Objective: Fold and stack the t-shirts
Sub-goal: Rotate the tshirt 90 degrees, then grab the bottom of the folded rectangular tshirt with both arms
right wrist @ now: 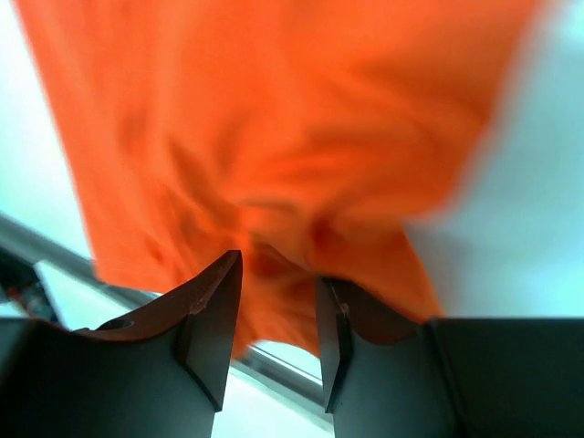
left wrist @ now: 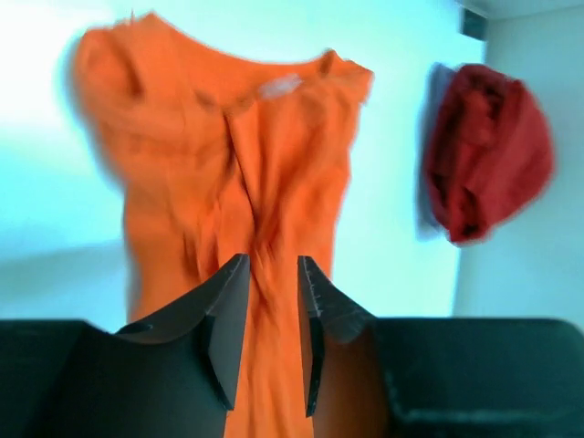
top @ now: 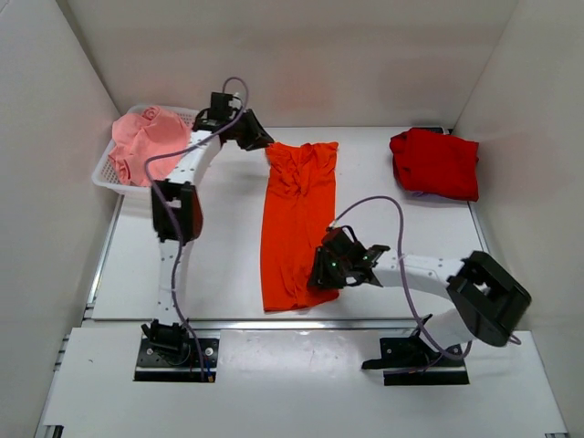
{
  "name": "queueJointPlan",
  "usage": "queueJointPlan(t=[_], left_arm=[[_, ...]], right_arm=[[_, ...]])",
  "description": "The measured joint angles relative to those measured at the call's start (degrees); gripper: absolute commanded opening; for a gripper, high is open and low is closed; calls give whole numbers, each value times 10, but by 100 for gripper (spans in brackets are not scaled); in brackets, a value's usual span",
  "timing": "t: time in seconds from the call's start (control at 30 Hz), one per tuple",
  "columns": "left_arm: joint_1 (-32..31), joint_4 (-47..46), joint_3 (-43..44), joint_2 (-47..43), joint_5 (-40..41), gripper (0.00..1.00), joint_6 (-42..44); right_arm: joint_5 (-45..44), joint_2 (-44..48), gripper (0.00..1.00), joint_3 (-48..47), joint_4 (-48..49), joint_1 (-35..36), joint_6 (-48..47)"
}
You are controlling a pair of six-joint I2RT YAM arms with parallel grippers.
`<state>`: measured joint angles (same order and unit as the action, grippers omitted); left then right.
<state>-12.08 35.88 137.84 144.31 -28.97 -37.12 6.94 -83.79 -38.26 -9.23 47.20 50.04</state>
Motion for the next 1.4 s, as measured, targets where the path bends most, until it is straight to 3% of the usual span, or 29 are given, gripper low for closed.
queueJointPlan(t=[0.1, 0.3, 0.53, 0.63, 0.77, 0.93, 1.0, 1.03, 1.07, 1.1, 1.13, 1.17, 1.4], left_arm=[[16, -52, -187, -166, 4, 42, 2], [-3, -124, -468, -411, 9, 47, 39], [-81, -130, -866, -605, 33, 52, 70], [-87, -96, -987, -678, 43, 54, 74], [-103, -92, -1057, -745, 49, 58, 66], [-151, -123, -1083, -754, 50, 61, 33], [-174, -139, -1094, -754, 51, 61, 16], [-186, -142, -1099, -753, 53, 61, 9], [-195, -149, -1106, -750, 52, 55, 3], [-201, -157, -1113, -747, 50, 23, -4], [-204, -163, -1120, -743, 48, 8, -12], [-206, -167, -1127, -738, 46, 0, -14], [-216, -160, -1151, -760, 35, 0, -22]], right_arm=[[-46, 71, 35, 38, -41, 0, 19], [-87, 204, 37, 110, -64, -31, 36], [-5, 235, 42, 174, -20, -132, -19], [37, 245, 44, 197, 18, -138, -28], [79, 228, 45, 206, 61, -116, -24], [110, 184, 45, 199, 102, -74, -9], [116, 168, 41, 192, 108, -63, -5], [116, 159, 29, 188, 109, -57, -2], [117, 152, 17, 185, 111, -51, -3], [117, 142, 0, 183, 109, -45, -1], [119, 134, 0, 183, 107, -40, 0], [122, 128, 1, 183, 103, -35, 8], [124, 134, 0, 175, 70, 29, 28]])
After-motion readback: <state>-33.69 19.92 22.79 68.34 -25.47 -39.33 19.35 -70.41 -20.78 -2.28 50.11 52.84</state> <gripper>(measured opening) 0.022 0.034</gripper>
